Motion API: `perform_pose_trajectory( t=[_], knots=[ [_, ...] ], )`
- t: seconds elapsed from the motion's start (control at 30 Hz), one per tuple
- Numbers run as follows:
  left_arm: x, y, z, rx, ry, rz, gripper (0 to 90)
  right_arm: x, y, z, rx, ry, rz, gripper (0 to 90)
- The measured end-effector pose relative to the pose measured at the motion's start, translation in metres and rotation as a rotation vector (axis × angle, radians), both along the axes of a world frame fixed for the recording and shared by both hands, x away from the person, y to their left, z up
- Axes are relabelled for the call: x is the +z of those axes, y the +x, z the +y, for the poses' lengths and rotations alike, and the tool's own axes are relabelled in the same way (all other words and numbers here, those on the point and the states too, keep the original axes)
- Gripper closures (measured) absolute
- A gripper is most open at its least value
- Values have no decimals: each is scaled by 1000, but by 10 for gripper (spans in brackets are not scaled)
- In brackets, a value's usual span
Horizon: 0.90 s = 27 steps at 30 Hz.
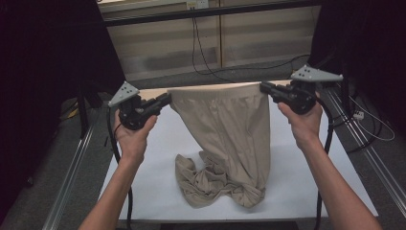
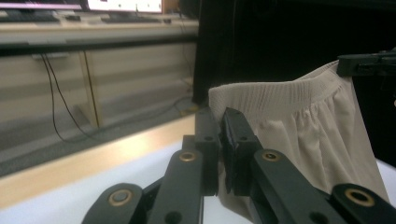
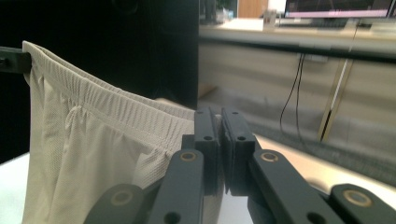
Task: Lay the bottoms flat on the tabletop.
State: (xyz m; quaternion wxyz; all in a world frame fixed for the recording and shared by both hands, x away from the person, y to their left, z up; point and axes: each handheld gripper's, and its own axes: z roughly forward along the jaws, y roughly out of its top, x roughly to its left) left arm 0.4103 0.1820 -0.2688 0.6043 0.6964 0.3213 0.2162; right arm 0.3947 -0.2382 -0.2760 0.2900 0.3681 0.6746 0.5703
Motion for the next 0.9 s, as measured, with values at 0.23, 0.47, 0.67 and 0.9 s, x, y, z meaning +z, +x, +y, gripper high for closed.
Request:
perform_pose_trajectory(
  t=[0.23,0.47,0.67,0.9],
  knots=[
    [-15,31,-14,2,11,56,859,14,19,-4,-49,-5,-16,864],
    [-53,67,-39,14,64,149,858,-31,46,-20,-100,-20,80,864],
    [-78,93,-46,25,63,218,857,-54,66,-24,-126,-17,126,864],
    [-102,114,-53,62,60,275,857,-75,89,-24,-150,-39,167,863]
  ],
)
